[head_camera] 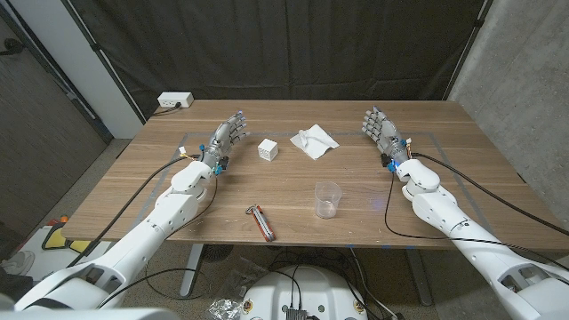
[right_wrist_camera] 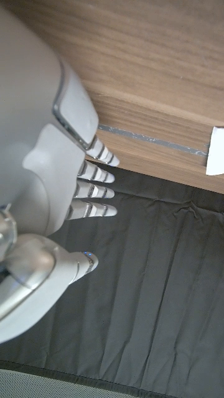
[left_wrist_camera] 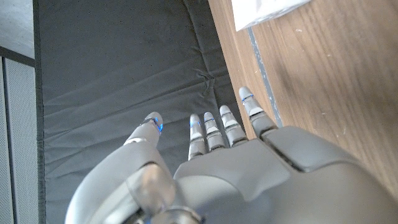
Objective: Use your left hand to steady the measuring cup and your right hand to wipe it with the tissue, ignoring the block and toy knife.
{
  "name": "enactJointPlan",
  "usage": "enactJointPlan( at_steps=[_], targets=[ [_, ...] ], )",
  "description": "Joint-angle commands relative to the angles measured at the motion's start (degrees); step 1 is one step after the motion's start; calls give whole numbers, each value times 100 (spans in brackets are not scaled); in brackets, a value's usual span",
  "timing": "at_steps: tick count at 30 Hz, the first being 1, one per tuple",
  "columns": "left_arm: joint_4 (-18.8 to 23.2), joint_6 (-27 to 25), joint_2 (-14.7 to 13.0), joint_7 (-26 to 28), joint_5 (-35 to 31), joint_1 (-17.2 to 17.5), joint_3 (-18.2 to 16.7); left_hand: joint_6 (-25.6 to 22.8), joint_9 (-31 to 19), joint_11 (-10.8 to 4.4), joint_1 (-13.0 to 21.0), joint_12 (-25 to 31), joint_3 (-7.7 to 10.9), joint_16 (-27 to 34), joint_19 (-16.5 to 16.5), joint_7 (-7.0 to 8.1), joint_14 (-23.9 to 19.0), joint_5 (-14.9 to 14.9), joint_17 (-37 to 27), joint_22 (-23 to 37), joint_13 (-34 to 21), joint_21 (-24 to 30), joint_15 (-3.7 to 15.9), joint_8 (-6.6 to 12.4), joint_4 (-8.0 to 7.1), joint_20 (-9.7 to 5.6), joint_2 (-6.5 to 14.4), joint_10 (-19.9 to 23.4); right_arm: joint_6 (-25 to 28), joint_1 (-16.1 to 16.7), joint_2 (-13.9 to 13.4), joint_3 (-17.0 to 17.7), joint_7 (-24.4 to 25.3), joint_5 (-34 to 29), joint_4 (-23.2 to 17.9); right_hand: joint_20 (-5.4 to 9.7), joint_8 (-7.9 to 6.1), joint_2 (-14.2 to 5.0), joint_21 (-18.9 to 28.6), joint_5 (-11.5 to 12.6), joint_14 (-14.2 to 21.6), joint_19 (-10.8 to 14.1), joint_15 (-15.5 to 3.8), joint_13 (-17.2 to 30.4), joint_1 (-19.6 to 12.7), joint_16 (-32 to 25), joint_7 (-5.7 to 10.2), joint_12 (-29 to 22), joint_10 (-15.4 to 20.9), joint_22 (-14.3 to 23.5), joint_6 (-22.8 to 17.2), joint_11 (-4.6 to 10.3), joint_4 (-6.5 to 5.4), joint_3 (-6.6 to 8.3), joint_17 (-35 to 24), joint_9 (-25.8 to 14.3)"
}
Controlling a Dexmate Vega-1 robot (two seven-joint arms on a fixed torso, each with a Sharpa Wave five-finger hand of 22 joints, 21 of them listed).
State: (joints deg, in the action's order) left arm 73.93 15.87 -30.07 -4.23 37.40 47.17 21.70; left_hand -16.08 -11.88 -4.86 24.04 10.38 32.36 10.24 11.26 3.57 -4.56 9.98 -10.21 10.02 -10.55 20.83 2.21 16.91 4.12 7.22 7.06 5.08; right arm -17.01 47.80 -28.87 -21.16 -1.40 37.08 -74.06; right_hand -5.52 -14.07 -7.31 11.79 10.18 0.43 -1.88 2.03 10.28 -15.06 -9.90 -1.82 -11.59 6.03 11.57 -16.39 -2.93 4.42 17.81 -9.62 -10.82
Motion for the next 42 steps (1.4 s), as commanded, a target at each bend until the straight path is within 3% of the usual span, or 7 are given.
enactJointPlan(
  at_steps=[1,3,4,5,9,16,42],
  targets=[
    [-122,-144,-81,-384,54,-163,83,2177,28,-31,-84,319,244,461,1954,899,-1739,33,-63,23,-38,298,206,-667,86,353,-133,331,76,-69,-2,-5,-159,88,75,-576,411,73,750,43,1693,1680,-185,21,-34,-358,133,-129,316,63,1532,21,86,132,-33,-8],
    [-72,-204,-154,-395,-24,-181,125,761,21,104,-95,285,488,135,810,422,-1373,80,-78,46,-51,-317,178,-120,107,296,-72,786,268,-50,-115,-52,44,-67,-101,-566,87,6,312,133,614,727,230,31,-270,25,126,-58,254,32,702,-65,257,331,-32,-22],
    [-43,-254,-194,-413,-60,-198,153,258,47,104,-102,182,574,-27,133,211,-801,79,-63,62,-46,-645,129,-25,138,184,-94,743,244,-43,-105,-59,137,-132,-109,-415,-10,-23,120,155,71,284,304,25,-352,52,119,-4,82,26,219,-76,306,404,-21,-25],
    [-50,-272,-186,-438,-44,-214,160,486,65,58,-128,86,595,-59,-252,302,-315,60,-61,82,-47,-812,73,-193,143,126,-124,542,166,-39,-57,-45,147,-122,-68,-271,100,-31,76,163,-93,161,254,20,-413,25,161,32,-66,24,344,-87,340,450,-17,-18],
    [-272,-315,-257,-1037,-45,-480,306,1907,78,24,-384,-9,193,38,-301,671,-95,-12,-50,108,-44,-819,44,-699,186,62,-720,-102,91,-111,-22,-62,-20,-82,71,-162,326,35,97,132,-3,192,295,16,-386,-46,239,17,-85,23,820,-88,330,419,-24,-7],
    [-194,-536,-447,-1305,-389,-787,564,2742,41,38,-638,-34,-301,-22,-615,470,458,105,-61,126,-60,-907,5,-672,195,-122,-1348,-817,158,-225,-51,-149,-42,-209,124,-198,398,141,155,80,203,329,387,20,-243,-112,196,-18,-22,28,1114,-120,264,308,-42,-4],
    [711,-671,-1150,-2244,-1417,-1285,1171,3250,-14,275,-274,18,-674,-27,-1332,122,1319,370,-97,175,-119,-977,-317,-554,450,-285,-1738,-1775,677,-554,-272,-531,179,-895,-228,-179,359,172,157,59,199,336,408,22,-188,-80,181,-31,8,31,1163,-151,244,257,-41,-4]
  ],
)
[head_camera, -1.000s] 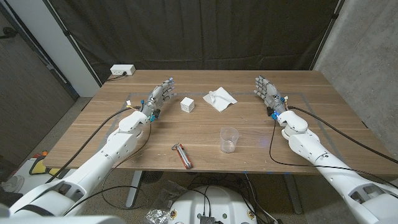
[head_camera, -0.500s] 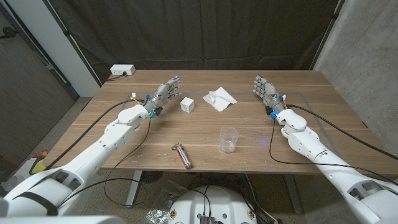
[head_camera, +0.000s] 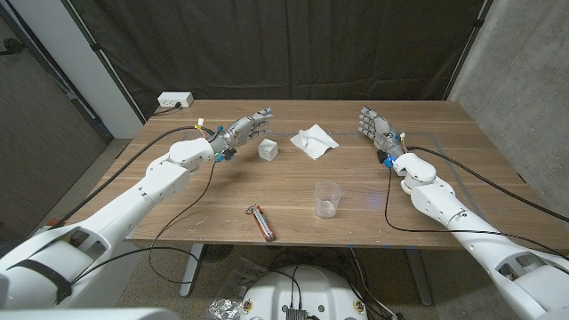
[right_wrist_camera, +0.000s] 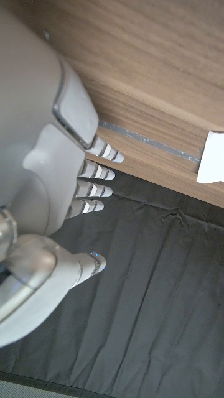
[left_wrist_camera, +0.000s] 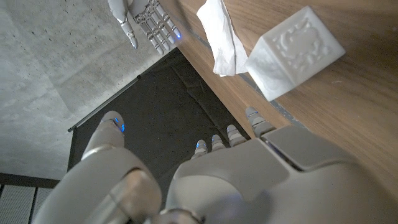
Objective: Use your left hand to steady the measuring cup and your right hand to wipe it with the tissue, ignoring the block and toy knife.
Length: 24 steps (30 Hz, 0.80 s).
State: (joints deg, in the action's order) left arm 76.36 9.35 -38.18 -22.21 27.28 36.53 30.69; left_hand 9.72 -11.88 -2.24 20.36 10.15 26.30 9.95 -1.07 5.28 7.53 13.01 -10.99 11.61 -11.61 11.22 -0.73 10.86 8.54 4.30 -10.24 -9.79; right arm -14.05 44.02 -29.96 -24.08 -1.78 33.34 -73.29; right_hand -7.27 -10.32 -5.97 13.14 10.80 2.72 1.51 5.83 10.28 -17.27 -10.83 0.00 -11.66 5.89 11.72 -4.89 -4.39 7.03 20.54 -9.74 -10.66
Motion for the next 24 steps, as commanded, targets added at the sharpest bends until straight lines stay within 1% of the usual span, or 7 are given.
enactJointPlan(
  at_steps=[1,2,5,12,22,24],
  targets=[
    [514,-25,-367,-468,-425,-217,279,675,-15,6,97,41,-71,3,-102,-52,114,68,-19,16,-13,-15,-24,51,10,7,-9,-294,420,-193,-191,-271,238,-590,-347,-4,-16,38,21,-2,-30,-4,30,23,33,15,-1,-23,19,17,14,0,-17,-16,-29,-19],
    [553,-22,-393,-497,-441,-212,286,707,-17,-44,118,45,-91,9,-128,-43,140,84,-21,19,-15,-13,-29,45,19,11,-14,-323,472,-203,-212,-292,266,-639,-399,-7,-18,37,20,-2,-30,-8,32,23,33,15,1,-22,17,17,13,1,-17,-16,-29,-19],
    [656,-19,-462,-605,-459,-196,305,767,-19,-73,142,50,-120,5,-168,-25,201,105,-24,22,-18,-13,-46,30,28,10,-18,-363,610,-240,-296,-375,341,-837,-561,-2,-25,26,17,0,-44,-13,36,23,24,23,8,-22,17,17,7,13,-14,-11,-27,-19],
    [898,17,-618,-835,-519,-154,345,802,-22,-39,169,64,-156,13,-220,-28,249,130,-28,26,-21,-12,-51,30,36,-5,-21,-390,1047,-318,-454,-556,508,-1238,-976,7,-32,2,19,6,-45,-8,28,23,7,27,18,-18,6,16,7,18,-10,0,-26,-19],
    [1253,155,-871,-1181,-699,-151,392,888,-27,-26,208,88,-219,42,-230,-43,258,168,-32,31,-25,13,-33,18,46,-6,-29,-413,1476,-427,-497,-739,633,-1583,-1242,42,-43,-42,20,14,-60,-3,8,24,-25,37,25,-20,11,16,5,24,-4,22,-23,-19],
    [1350,172,-929,-1244,-750,-153,401,907,-28,-29,216,90,-229,44,-241,-41,263,174,-32,31,-26,13,-26,15,49,-9,-30,-419,1581,-441,-526,-769,663,-1659,-1318,54,-42,-49,20,15,-62,-3,3,24,-31,38,26,-19,8,16,15,48,-2,24,-23,-19]
  ],
)
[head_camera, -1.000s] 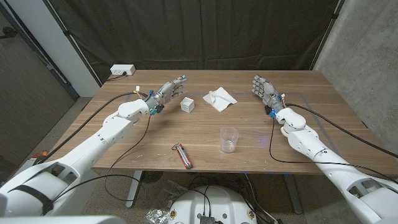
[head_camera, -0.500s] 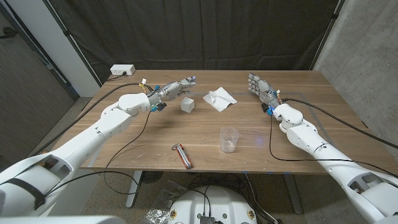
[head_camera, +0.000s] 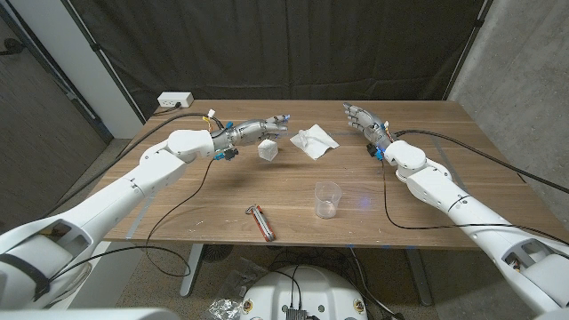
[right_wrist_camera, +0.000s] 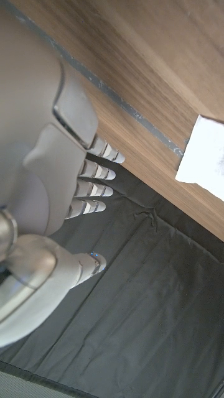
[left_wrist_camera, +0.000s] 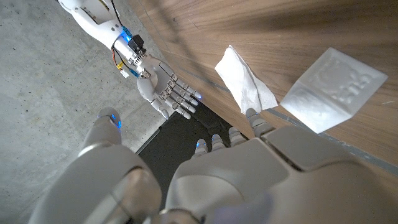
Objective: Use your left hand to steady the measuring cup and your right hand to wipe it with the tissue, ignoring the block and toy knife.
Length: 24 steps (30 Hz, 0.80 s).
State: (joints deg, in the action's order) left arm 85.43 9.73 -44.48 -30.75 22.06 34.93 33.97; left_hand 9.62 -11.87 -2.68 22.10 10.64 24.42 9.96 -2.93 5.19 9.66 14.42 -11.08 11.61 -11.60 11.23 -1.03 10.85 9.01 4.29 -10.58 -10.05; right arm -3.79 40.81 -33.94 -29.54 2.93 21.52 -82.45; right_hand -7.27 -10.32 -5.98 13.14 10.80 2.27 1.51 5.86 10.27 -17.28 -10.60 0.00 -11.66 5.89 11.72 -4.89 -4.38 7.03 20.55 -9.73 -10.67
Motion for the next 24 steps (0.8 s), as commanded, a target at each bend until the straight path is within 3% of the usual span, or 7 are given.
enactJointPlan(
  at_steps=[1,24],
  targets=[
    [494,148,-329,-413,-256,11,74,941,-30,18,54,44,-50,46,-68,-33,56,40,-24,32,-27,12,4,10,5,-7,5,-400,589,-128,-145,-242,196,-520,-434,56,-42,-50,19,15,-17,-5,-2,24,-32,15,27,-19,6,15,17,47,-2,24,-23,-19],
    [1396,252,-662,-932,-1166,-92,344,1371,-52,143,398,50,-197,21,-400,-52,422,171,-28,37,-44,-14,-85,-10,60,3,48,-672,1269,-123,-151,-436,360,-844,-953,57,-29,29,5,-18,-66,-34,-17,26,5,30,34,-1,-55,13,114,50,-3,-40,-26,-18]
  ],
)
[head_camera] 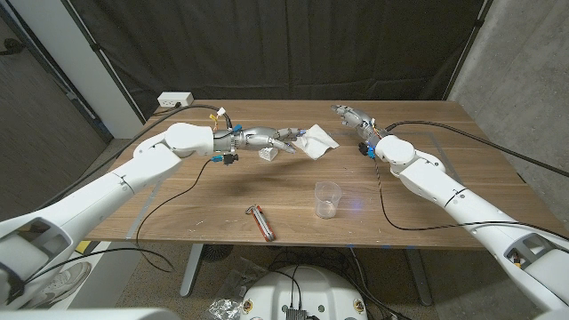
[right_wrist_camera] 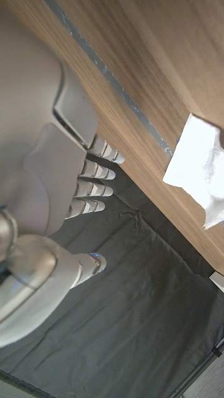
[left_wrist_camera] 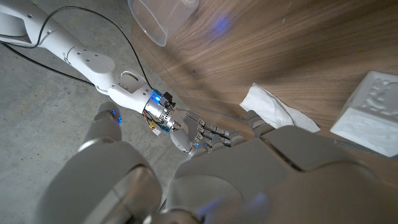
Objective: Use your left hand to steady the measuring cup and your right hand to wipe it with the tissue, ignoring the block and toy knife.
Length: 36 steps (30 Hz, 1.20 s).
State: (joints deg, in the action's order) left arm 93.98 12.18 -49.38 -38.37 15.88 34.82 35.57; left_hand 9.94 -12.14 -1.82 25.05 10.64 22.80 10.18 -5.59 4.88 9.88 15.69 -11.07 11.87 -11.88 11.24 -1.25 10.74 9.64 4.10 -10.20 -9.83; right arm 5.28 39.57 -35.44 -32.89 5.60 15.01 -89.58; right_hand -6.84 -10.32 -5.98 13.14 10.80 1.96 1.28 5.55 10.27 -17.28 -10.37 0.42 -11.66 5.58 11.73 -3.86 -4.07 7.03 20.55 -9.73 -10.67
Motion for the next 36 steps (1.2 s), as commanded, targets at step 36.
enactJointPlan(
  at_steps=[36],
  targets=[
    [1338,-377,12,-502,-2646,-435,794,2220,-111,378,622,81,-468,34,-597,-232,1036,461,-43,21,-56,51,-358,14,-20,307,-49,-1322,410,132,-57,-60,102,-184,-385,24,-51,42,-3,-28,-60,-27,16,27,19,4,-2,-8,-31,12,28,17,-9,-82,-27,-17]
  ],
)
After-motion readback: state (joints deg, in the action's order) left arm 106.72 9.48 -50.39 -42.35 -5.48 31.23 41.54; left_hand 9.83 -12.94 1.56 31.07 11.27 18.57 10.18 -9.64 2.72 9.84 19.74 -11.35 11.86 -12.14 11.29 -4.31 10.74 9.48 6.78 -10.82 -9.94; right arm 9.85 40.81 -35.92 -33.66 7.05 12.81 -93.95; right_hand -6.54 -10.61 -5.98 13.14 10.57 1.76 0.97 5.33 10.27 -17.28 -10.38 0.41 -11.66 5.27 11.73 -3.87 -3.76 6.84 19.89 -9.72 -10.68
